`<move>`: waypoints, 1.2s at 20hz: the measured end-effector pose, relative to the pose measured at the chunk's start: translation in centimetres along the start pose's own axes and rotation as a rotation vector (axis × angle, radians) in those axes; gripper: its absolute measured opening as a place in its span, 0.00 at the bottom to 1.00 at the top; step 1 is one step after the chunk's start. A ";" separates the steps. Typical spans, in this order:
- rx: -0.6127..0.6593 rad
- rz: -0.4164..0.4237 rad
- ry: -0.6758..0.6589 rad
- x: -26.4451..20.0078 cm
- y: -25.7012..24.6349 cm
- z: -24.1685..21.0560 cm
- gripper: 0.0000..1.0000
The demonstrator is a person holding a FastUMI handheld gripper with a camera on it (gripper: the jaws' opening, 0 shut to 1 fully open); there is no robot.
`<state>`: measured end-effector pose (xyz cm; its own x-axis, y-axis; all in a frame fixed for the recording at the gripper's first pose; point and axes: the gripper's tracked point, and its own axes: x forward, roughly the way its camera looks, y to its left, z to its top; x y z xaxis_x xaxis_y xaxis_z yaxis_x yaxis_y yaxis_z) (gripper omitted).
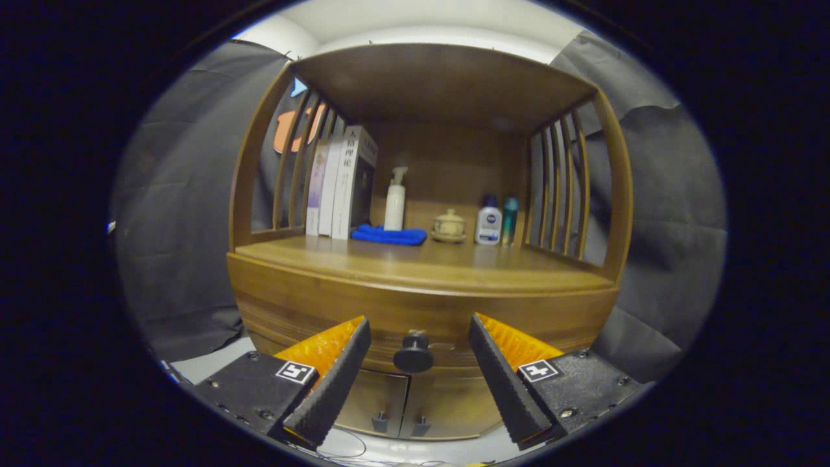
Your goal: Pull open the drawer, take out the items inside it, and place them on the countertop above the cabinet.
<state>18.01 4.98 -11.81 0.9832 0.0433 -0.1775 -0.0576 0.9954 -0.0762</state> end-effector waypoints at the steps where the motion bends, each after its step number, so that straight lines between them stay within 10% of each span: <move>1: 0.001 0.001 0.016 1.1 0.2 -1.0 0.99; 14: 0.072 -0.035 0.071 3.9 -0.1 -3.2 0.46; 24: 0.043 -0.027 0.104 3.7 -0.2 -3.4 0.36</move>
